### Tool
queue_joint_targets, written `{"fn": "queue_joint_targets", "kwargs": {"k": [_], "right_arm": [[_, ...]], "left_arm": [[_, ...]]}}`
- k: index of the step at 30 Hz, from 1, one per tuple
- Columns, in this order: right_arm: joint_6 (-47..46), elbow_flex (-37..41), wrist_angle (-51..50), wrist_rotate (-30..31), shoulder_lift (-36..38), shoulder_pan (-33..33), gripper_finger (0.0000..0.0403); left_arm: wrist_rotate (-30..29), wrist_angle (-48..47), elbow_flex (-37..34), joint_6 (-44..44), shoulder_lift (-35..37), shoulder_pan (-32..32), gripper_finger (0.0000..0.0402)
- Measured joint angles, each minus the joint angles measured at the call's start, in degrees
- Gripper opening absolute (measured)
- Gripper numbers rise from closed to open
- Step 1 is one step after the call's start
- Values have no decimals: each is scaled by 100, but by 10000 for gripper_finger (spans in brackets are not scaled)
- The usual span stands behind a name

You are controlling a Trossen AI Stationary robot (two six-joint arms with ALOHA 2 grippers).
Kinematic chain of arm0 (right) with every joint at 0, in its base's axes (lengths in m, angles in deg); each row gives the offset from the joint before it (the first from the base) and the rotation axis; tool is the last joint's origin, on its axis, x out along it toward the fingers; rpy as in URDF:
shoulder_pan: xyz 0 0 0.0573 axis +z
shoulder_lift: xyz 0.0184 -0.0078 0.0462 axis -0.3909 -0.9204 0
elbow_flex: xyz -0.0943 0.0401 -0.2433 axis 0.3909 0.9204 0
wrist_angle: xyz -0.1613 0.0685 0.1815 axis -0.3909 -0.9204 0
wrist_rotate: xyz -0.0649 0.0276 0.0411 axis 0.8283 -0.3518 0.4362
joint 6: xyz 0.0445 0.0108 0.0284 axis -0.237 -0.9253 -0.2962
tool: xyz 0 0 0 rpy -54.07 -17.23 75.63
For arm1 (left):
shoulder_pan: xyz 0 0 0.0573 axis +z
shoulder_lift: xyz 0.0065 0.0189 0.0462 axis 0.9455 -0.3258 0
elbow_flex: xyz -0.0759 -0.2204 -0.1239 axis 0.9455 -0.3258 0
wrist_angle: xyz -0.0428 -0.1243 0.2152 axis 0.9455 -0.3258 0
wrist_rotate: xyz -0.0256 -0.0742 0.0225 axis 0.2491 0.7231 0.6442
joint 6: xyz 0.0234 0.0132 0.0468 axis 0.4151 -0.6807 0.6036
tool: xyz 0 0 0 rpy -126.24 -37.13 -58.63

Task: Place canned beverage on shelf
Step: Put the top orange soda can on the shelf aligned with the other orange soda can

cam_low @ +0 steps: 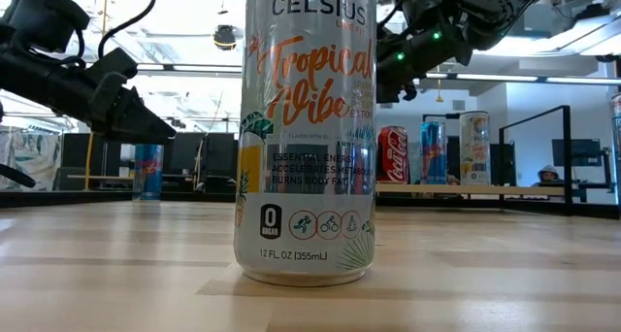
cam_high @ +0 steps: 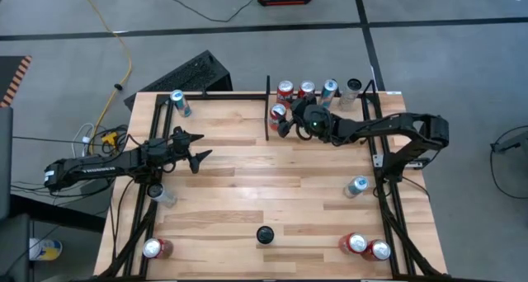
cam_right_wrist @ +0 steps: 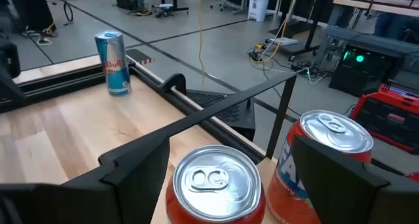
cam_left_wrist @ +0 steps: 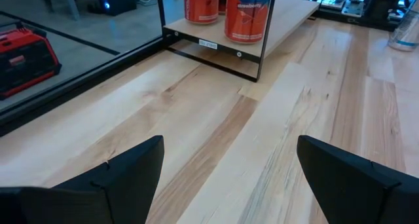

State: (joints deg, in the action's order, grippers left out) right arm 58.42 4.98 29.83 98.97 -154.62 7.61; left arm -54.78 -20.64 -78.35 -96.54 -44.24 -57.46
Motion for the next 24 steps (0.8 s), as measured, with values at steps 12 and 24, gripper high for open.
{"fn": "queue_joint_targets", "kwargs": {"k": [12,24], "right_arm": [[-131,-5,189,77,-124,52,345],[3,-7,652,330,-564,107,345]], "left_arm": [[0,0,0,0,0,-1,334],[4,-2,0,0,0,0,334]]}}
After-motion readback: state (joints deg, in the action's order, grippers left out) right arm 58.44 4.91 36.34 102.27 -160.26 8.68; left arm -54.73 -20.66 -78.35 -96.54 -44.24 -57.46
